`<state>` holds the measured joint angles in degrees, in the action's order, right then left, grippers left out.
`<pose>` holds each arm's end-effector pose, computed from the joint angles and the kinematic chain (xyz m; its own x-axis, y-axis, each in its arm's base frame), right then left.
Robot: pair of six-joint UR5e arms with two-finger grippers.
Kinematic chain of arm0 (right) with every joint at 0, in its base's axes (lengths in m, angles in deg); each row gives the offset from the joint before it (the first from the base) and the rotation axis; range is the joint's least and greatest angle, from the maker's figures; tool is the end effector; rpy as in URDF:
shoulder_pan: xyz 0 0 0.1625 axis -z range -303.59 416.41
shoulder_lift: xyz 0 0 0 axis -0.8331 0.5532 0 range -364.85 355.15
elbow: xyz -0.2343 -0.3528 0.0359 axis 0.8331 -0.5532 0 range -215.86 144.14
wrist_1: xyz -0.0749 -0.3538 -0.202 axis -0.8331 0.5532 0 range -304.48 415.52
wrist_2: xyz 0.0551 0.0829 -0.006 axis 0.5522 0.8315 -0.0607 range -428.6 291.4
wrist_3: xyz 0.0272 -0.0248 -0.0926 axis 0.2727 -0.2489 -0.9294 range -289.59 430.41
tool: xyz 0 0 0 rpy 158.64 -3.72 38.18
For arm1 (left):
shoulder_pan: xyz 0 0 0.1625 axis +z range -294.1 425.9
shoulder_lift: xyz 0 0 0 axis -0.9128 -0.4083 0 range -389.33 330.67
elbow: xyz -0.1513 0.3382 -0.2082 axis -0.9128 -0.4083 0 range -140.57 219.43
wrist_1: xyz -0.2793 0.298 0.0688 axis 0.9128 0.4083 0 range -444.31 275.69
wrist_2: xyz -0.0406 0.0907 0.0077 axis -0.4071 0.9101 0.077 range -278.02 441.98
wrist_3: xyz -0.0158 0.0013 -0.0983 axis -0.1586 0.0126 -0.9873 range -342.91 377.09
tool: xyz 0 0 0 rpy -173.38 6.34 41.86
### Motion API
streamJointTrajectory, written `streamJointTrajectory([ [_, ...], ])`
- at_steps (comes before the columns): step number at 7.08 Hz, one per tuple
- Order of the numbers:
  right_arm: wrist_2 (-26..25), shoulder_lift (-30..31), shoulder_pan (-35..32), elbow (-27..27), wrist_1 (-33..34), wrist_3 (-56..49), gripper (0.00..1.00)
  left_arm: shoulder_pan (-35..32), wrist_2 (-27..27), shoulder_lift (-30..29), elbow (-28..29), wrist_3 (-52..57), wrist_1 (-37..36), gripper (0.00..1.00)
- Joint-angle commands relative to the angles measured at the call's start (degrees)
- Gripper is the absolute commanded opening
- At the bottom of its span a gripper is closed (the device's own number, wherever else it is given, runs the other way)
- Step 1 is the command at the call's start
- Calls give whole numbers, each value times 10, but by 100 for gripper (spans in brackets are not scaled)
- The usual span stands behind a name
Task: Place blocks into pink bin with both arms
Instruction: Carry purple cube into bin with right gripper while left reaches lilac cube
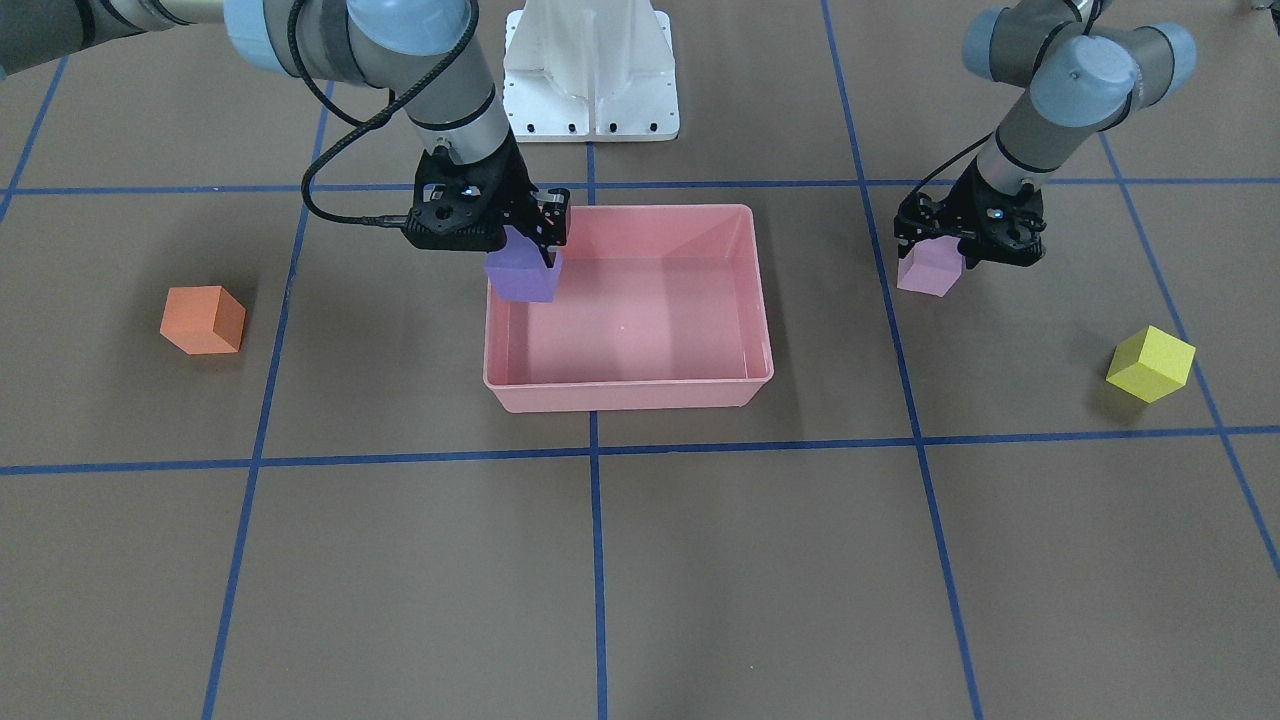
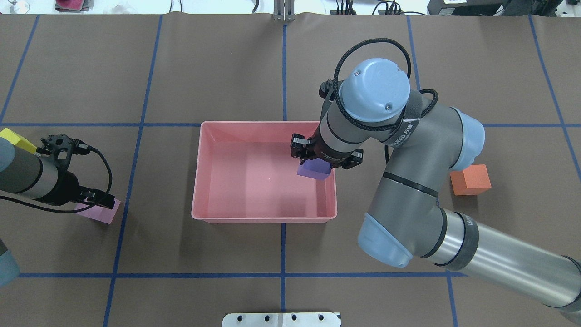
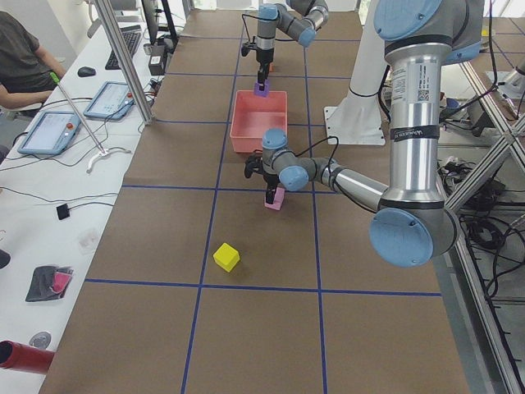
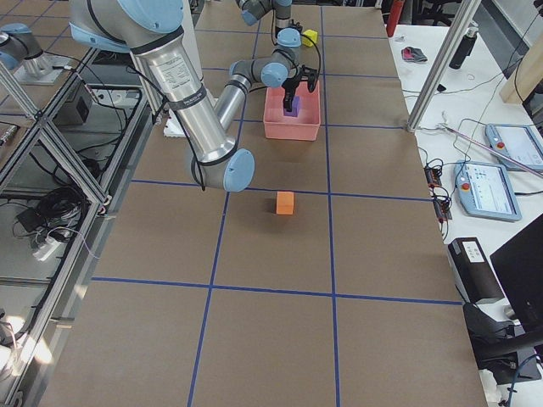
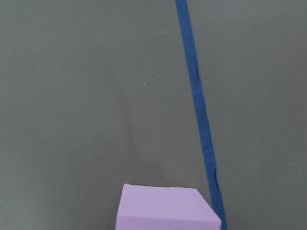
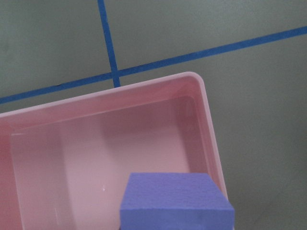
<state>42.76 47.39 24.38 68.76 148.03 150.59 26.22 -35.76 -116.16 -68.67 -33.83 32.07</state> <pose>-0.4868 -0.4191 0.1714 0.5824 0.1771 0.7934 -0.1610 0.9818 -0.1011 0.3204 -0.3788 0.4861 0.6559 0.1809 -0.7328 -0.1092 0.9834 0.1450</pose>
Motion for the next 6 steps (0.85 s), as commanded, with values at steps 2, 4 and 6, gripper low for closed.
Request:
streamJointTrajectory([
  [2, -15, -28, 17, -47, -5, 4, 0, 5, 0, 0, 6, 0, 0, 56],
  [4, -15, -35, 30, -68, -6, 2, 45, 5, 0, -4, 6, -1, 0, 8],
  [6, -19, -32, 40, -72, -6, 2, 98, 4, -22, -25, -12, -40, -2, 0],
])
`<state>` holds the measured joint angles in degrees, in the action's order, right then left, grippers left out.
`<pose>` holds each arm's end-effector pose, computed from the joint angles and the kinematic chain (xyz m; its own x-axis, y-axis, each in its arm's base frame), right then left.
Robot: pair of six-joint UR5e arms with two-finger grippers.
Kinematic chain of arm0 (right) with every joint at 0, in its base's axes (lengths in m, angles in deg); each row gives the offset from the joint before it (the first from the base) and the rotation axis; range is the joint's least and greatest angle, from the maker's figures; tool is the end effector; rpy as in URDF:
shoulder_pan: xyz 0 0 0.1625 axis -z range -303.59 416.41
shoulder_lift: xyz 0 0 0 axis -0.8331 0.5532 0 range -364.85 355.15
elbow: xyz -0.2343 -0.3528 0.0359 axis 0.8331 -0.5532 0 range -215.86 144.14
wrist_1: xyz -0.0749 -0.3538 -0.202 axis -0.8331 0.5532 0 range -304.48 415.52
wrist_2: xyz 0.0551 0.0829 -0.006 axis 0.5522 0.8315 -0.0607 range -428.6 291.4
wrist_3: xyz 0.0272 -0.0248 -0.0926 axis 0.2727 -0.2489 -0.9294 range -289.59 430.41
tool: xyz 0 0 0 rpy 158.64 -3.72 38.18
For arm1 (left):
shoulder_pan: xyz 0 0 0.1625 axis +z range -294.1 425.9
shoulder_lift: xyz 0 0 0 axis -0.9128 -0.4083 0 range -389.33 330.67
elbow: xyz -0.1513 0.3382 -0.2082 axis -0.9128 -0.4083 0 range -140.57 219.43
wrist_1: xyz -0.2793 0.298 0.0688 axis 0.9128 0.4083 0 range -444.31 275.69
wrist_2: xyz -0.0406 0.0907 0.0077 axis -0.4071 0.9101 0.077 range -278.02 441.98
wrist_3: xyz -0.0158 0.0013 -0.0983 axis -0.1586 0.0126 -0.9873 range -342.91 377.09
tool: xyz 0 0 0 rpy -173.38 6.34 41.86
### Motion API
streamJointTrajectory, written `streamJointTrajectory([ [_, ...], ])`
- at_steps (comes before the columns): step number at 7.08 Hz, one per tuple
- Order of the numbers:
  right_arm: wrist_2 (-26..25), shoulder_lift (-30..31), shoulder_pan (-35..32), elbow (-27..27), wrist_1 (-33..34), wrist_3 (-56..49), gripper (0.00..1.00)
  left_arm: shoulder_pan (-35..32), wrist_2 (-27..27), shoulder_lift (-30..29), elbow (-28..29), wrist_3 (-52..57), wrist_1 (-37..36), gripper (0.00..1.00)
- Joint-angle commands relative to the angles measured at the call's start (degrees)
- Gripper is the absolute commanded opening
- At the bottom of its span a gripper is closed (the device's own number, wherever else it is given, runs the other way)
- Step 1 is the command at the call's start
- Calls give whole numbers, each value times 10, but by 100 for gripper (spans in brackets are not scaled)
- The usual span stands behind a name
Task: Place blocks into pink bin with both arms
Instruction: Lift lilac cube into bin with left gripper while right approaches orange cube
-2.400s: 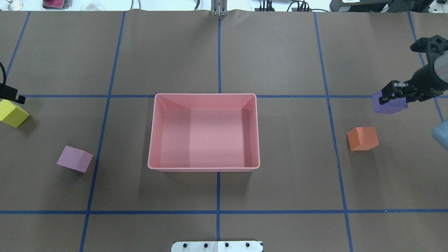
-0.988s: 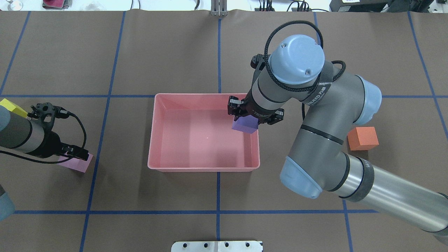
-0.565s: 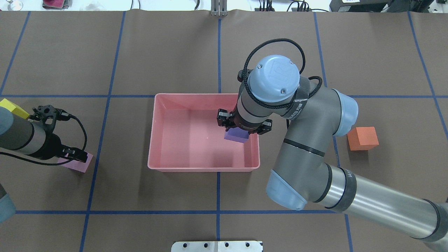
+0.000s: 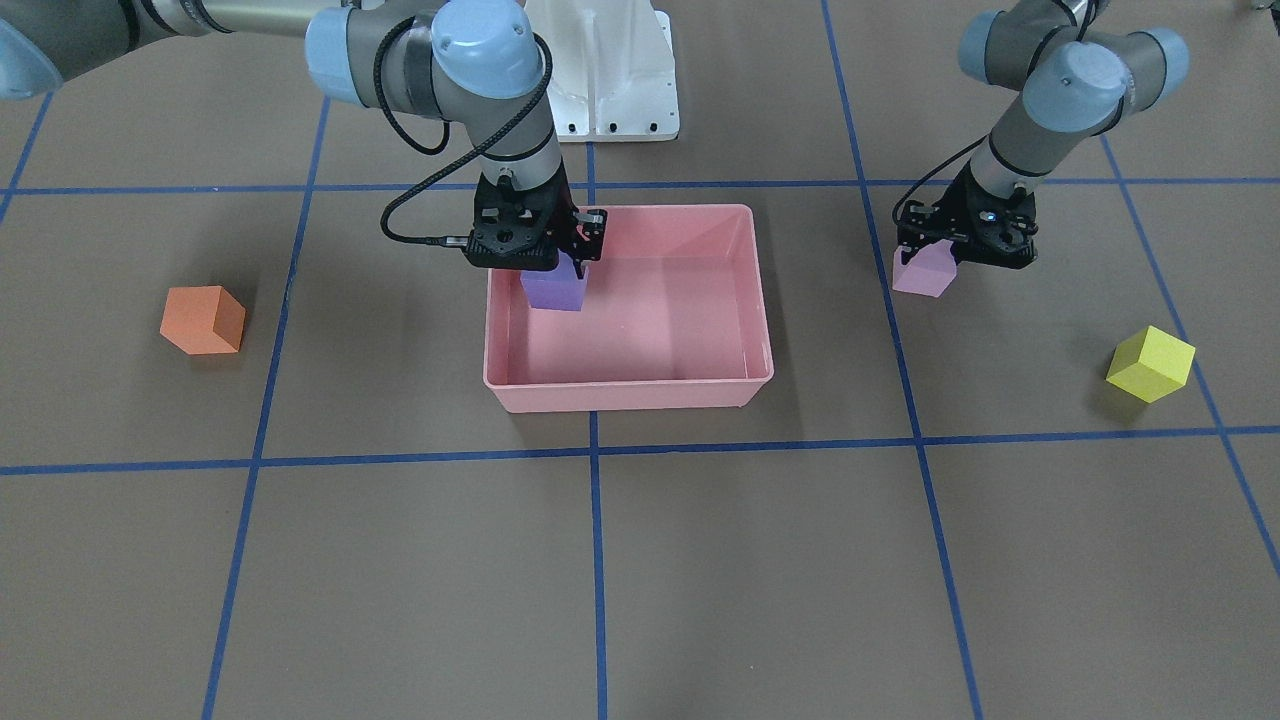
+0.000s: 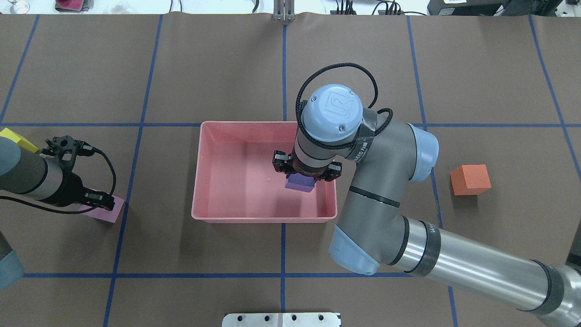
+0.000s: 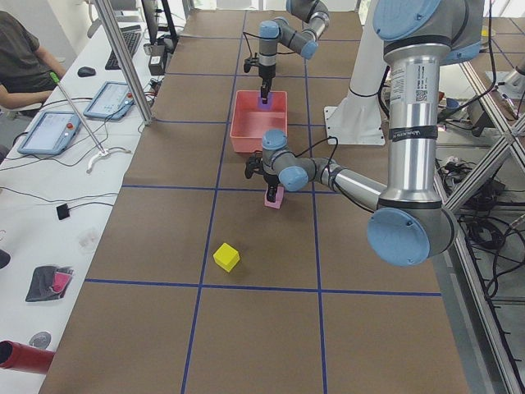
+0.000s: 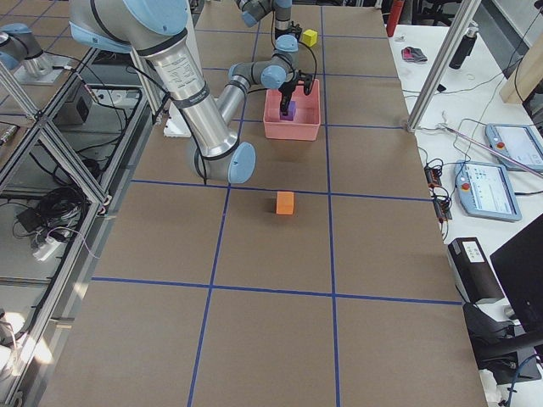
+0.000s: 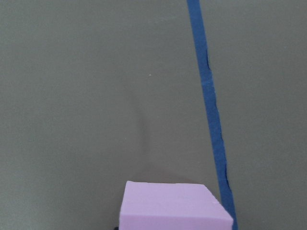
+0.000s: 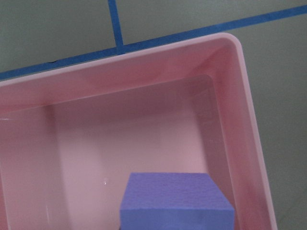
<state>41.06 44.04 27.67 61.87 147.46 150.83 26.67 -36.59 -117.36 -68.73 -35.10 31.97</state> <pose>-0.5432 -0.4118 0.1788 0.6302 0.1671 0.7582 -0.1345 0.9853 -0.1053 0.3289 -0.3792 0.4750 0.6385 0.1738 -0.7497 -0.1090 0.9848 0.1355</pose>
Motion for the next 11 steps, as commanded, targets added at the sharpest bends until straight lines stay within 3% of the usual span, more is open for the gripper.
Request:
streamJointTrajectory([
  [1, -2, 2, 9, -3, 0, -1, 99, -10, -66, -32, -33, -60, -5, 0],
  [2, -2, 2, 10, -3, 0, -1, 99, -45, -88, -66, -55, -89, -24, 0],
  [4, -2, 0, 3, 8, -1, -4, 99, -82, -119, -202, -55, -165, -107, 0],
  [5, 6, 9, -28, 43, 2, -4, 99, -81, -116, -282, -37, -192, -163, 0],
  [6, 45, 44, -86, 85, 4, -6, 99, -78, -112, -373, 25, -221, -204, 0],
  [7, 104, 90, -152, 108, 2, -19, 99, -47, -88, -407, 69, -226, -207, 0],
  [8, 131, 126, -197, 119, 2, -73, 99, 4, -17, -410, 75, -231, -208, 0],
  [11, 124, 235, -218, 119, 0, -147, 99, 45, 1, -436, 154, -238, -207, 3],
])
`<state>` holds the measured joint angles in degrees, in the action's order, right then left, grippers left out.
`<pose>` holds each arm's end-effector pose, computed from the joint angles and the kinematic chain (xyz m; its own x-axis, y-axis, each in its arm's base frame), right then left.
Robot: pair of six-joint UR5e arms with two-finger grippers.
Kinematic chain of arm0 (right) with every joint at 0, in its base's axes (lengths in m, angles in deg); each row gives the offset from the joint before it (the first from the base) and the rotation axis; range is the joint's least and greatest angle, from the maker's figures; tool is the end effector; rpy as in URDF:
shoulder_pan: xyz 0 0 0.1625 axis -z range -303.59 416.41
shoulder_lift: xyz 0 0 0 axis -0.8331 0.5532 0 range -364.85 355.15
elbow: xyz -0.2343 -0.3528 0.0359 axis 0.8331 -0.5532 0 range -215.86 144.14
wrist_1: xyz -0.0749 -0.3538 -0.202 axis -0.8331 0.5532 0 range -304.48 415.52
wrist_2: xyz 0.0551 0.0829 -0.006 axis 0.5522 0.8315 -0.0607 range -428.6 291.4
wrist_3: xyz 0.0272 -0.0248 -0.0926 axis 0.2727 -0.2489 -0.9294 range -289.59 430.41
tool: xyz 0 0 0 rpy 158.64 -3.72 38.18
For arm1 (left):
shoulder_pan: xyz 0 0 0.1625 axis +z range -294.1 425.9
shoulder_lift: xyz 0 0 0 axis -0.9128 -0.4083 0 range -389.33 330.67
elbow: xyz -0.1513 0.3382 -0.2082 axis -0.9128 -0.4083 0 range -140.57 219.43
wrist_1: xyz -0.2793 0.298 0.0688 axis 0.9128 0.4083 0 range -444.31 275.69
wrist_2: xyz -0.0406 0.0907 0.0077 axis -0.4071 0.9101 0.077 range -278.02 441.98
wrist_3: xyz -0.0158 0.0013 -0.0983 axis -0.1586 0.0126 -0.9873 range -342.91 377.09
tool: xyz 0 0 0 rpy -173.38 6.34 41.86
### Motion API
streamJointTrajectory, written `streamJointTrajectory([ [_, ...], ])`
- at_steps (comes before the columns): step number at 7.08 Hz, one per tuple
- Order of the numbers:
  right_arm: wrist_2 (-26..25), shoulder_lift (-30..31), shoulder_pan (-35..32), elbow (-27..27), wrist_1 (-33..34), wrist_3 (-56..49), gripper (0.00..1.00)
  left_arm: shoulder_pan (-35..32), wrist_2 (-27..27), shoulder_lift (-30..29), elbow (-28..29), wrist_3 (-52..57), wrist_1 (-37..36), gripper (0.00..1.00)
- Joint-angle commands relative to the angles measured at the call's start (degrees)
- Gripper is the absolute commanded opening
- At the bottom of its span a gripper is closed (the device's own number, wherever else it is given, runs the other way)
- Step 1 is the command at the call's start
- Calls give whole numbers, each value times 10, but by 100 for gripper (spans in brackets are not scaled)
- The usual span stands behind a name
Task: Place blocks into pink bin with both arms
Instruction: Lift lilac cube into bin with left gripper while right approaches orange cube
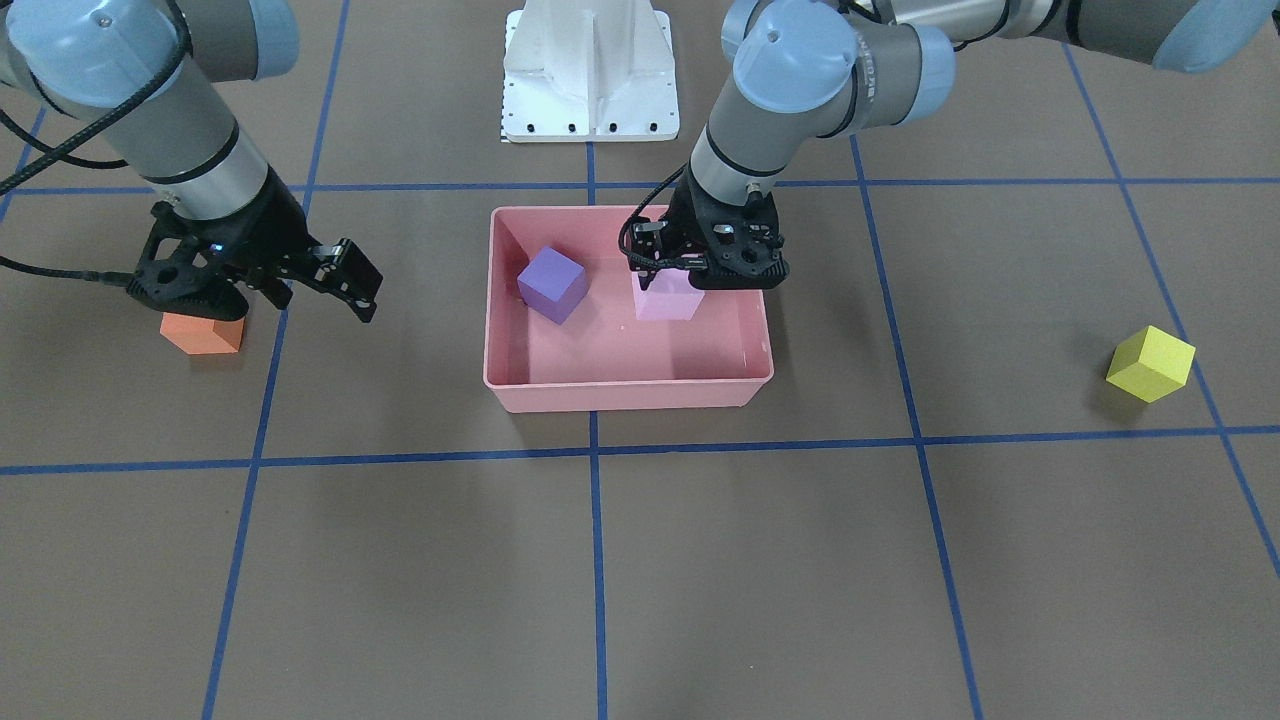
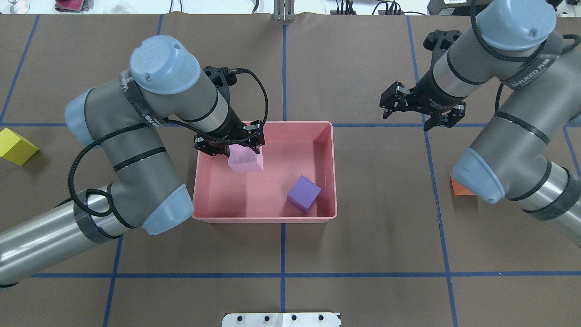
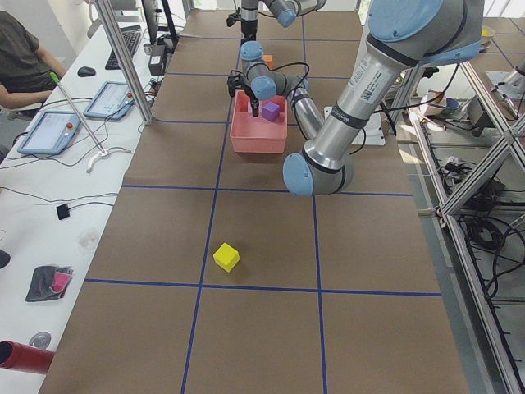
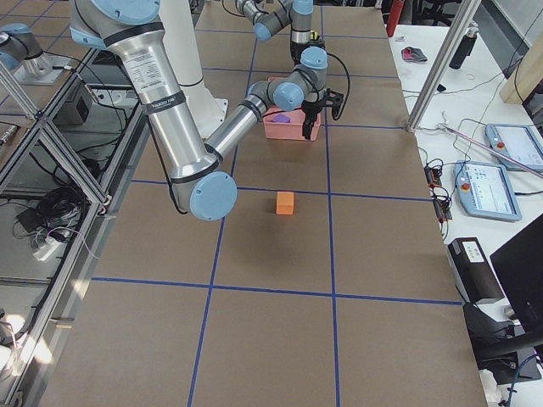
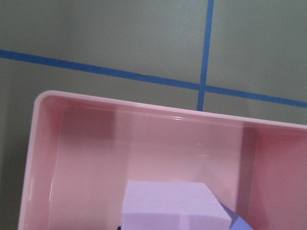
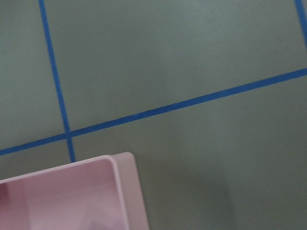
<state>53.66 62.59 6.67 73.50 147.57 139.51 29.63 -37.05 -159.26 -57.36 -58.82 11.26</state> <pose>-0.3172 -0.4986 0.2937 0.6146 0.2592 0.7450 -0.2194 0.9634 -0.1542 0.4910 -0.4658 0.1772 0.5288 -0.1239 -0.8396 0.0815 0.9921 -0.0951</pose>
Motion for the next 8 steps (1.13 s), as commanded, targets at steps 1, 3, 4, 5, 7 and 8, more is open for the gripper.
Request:
streamJointTrajectory([
  [1, -12, 79, -6, -4, -3, -63, 99, 22, 9, -29, 62, -1, 0, 4],
  [3, -36, 91, -6, -31, -3, -126, 99, 28, 13, -27, 68, -1, -1, 15],
  [4, -37, 108, -6, -29, -4, -182, 99, 28, 13, -27, 70, -1, -1, 29],
  [5, -47, 121, -6, -33, -4, -246, 99, 28, 13, -27, 71, -1, -1, 37],
  [7, -46, 138, -5, -31, -4, -273, 99, 32, 46, -28, 69, -1, 0, 99],
  [8, -43, 143, -4, -32, -4, -272, 99, 37, 54, -28, 70, -1, -1, 99],
])
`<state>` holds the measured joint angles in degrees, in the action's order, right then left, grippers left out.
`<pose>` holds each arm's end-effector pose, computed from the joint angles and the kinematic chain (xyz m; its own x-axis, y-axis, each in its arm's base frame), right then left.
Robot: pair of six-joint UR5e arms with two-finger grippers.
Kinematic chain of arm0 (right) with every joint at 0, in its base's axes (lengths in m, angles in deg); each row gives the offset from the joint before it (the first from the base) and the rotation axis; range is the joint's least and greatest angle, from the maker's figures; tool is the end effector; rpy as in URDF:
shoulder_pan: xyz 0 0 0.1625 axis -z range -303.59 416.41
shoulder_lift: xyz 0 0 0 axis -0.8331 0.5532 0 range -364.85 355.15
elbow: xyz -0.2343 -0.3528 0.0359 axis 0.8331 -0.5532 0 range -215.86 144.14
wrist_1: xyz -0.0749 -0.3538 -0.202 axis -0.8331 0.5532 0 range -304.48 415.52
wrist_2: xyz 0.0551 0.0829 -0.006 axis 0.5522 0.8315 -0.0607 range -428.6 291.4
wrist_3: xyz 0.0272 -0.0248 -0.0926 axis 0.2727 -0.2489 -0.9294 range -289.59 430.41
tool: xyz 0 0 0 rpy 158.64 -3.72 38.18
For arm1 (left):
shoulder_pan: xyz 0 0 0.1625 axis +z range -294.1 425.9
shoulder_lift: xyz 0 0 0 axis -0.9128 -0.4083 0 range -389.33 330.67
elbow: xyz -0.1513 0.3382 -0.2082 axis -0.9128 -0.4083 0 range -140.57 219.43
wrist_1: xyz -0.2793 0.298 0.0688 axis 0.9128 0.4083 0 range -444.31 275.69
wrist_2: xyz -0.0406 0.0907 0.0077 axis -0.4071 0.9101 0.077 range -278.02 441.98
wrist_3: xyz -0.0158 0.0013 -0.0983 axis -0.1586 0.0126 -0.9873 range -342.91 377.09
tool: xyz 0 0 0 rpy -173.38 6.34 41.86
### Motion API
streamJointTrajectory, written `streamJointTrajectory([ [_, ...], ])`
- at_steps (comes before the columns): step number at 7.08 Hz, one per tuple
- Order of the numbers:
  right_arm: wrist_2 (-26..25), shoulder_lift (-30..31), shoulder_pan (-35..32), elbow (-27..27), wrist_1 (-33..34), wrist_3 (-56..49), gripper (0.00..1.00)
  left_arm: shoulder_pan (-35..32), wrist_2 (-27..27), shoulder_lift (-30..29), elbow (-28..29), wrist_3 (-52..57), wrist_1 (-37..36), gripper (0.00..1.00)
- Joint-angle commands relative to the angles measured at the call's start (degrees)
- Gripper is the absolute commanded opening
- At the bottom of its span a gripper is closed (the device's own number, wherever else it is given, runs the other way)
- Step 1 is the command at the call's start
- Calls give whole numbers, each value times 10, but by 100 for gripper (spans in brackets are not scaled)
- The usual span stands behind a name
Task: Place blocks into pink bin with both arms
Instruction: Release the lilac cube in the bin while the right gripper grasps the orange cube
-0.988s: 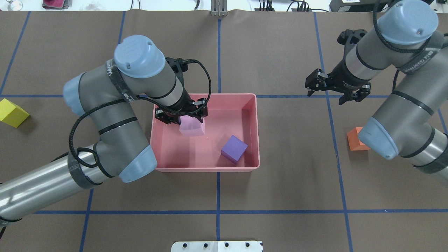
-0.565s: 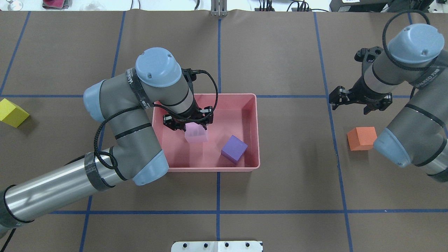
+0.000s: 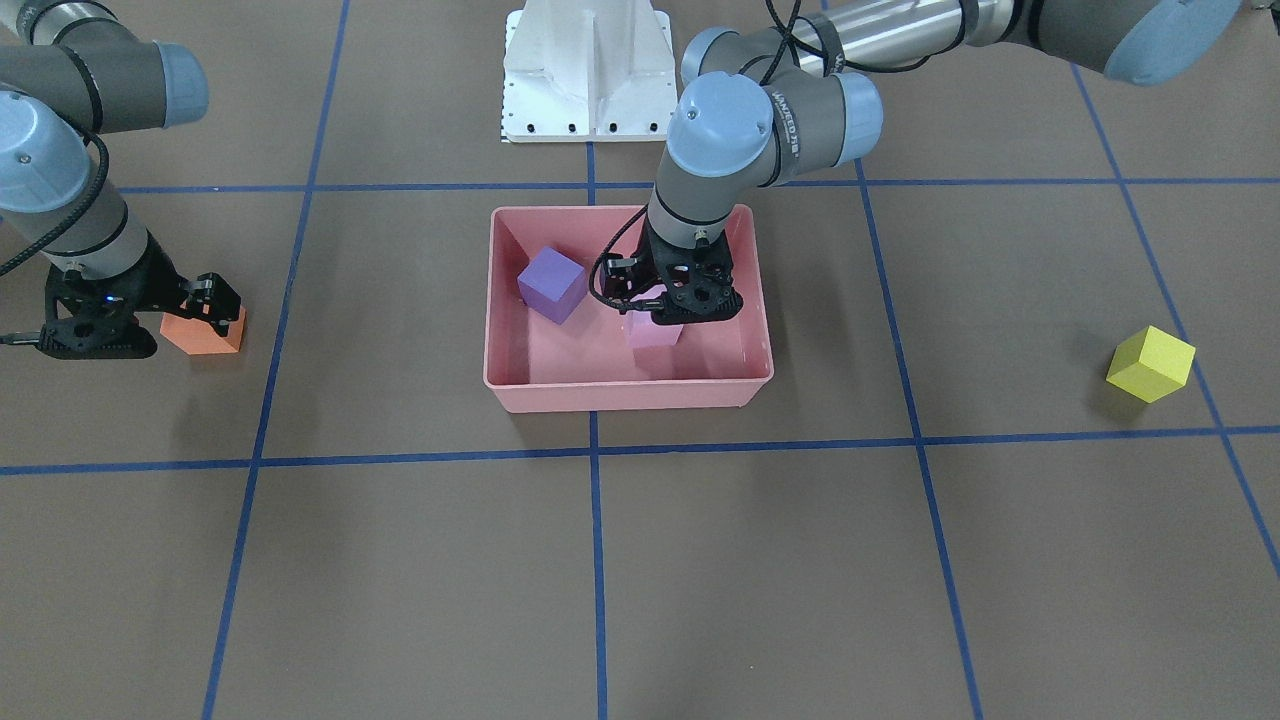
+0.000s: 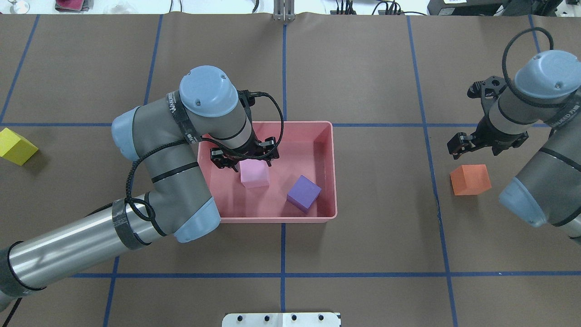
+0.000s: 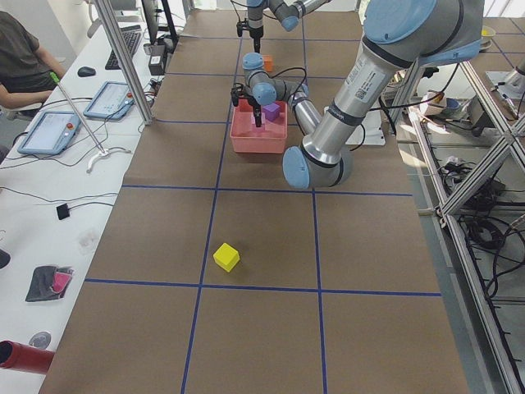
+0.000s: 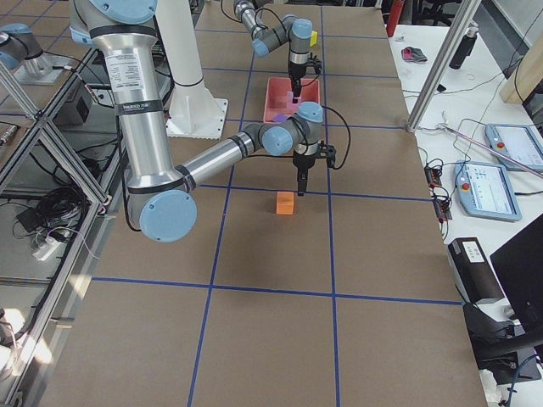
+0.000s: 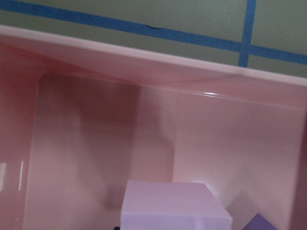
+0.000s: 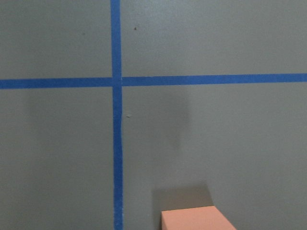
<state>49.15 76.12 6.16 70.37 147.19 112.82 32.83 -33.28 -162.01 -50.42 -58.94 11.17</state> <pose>-0.2836 -0.4771 0.4558 0.8096 -0.0482 0.5850 0.0540 0.9985 0.0075 0.5460 -0.4639 0.1959 0.5989 -0.1294 -0.7903 0.0857 0.9916 -0.0974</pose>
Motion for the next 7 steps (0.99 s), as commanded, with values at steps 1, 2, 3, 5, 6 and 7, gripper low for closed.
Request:
streamJointTrajectory([
  [1, 3, 8, 4, -10, -6, -4, 99, 5, 17, 0, -1, -1, 0, 99],
  [2, 20, 8, 4, -31, -31, -2, 99, 5, 17, 0, -1, -1, 0, 99],
  [3, 48, 8, 4, -43, -50, 0, 99, 5, 17, 0, -1, -1, 0, 99],
  [5, 52, 21, 5, -49, -68, 0, 99, 5, 17, 0, -2, -2, -1, 99],
  [6, 52, 37, 6, -51, -85, 0, 99, 5, 17, 0, -2, -2, 0, 99],
  [7, 52, 41, 10, -52, -90, 1, 99, 5, 17, 0, -3, -2, 0, 99],
])
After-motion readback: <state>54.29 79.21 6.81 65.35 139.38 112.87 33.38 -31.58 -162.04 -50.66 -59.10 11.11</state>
